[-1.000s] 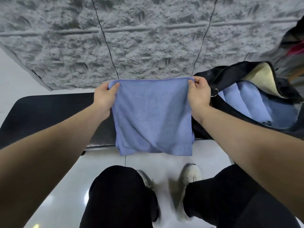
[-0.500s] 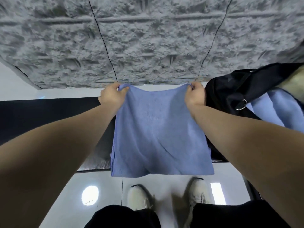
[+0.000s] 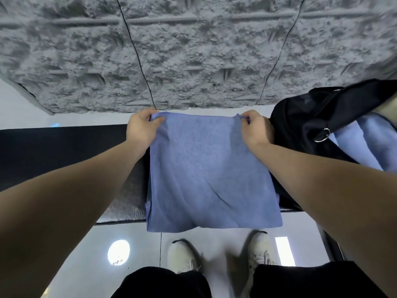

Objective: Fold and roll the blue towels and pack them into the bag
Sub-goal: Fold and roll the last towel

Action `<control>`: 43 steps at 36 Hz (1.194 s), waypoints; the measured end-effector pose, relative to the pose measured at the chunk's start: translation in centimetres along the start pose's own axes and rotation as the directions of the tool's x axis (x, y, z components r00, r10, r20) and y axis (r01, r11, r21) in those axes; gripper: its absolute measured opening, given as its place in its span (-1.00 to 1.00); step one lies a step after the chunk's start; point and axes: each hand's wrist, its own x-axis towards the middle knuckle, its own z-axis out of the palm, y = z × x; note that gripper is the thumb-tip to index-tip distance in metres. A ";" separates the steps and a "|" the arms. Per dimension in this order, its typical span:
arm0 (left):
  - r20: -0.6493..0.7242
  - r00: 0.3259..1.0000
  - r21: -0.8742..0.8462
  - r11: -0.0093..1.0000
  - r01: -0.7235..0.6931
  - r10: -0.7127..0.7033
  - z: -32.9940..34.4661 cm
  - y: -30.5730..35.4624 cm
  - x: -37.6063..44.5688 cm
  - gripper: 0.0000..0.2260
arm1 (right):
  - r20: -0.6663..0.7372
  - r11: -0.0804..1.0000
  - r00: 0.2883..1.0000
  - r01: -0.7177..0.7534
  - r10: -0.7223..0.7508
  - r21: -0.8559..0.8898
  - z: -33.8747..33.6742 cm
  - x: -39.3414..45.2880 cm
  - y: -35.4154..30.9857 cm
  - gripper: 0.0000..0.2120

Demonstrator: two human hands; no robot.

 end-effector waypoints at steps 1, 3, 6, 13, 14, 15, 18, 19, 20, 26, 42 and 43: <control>-0.005 1.000 -0.005 1.000 -0.011 0.011 -0.2 0.1 -0.4 -0.86 | 0.006 1.000 1.000 0.008 -0.008 0.018 -0.1 -0.4 0.1 -0.79; -0.026 0.999 -0.023 1.000 -0.021 0.020 -0.5 0.1 -1.0 -0.83 | 0.013 0.997 1.000 0.004 -0.005 0.078 -0.4 -0.9 0.1 -0.82; -0.047 0.999 -0.105 0.994 -0.007 0.002 -0.8 0.3 -1.8 -0.84 | 0.018 0.992 1.000 -0.001 -0.001 0.123 -0.7 -1.7 0.1 -0.82; -0.015 1.000 -0.051 0.999 0.014 -0.015 -1.8 0.1 -3.0 -0.87 | 0.049 0.983 0.998 0.041 -0.050 0.179 -1.1 -3.2 0.2 -0.82; -0.016 1.000 -0.042 0.999 0.026 -0.027 -1.9 -0.1 -2.9 -0.87 | 0.034 0.982 0.998 0.042 -0.049 0.187 -1.3 -2.9 0.0 -0.80; -0.019 0.999 -0.033 0.999 0.035 -0.036 -2.0 -0.1 -2.7 -0.88 | 0.009 0.982 0.999 0.046 -0.048 0.183 -1.4 -2.6 -0.2 -0.79; -0.042 0.998 -0.007 0.999 0.042 -0.042 -1.9 -0.1 -1.8 -0.88 | -0.008 0.979 1.000 0.003 -0.001 0.202 -1.8 -1.3 -0.9 -0.73; -0.048 0.998 0.008 0.999 0.049 -0.048 -1.8 -0.1 -1.4 -0.90 | 0.025 0.976 0.999 -0.039 0.035 0.215 -1.9 -1.0 -1.1 -0.72; -0.048 0.997 0.029 0.998 0.060 -0.058 -1.7 -0.1 -1.1 -0.94 | 0.063 0.970 0.996 -0.077 0.065 0.229 -1.9 -0.7 -1.1 -0.69; -0.061 0.997 0.224 0.973 0.064 -0.051 -1.3 0.3 -2.1 -0.66 | 0.099 0.981 0.994 -0.055 0.037 0.188 -2.1 -1.8 -0.9 -0.62; -0.067 0.998 0.108 0.994 -0.001 0.009 -3.4 -2.3 -18.2 -0.75 | 0.074 0.966 0.996 0.023 -0.044 0.258 -6.9 -13.4 2.3 -0.89; -0.075 0.997 0.101 0.995 0.013 -0.005 -3.5 -2.5 -19.1 -0.74 | 0.088 0.969 0.995 0.023 -0.046 0.247 -7.3 -14.2 2.5 -0.89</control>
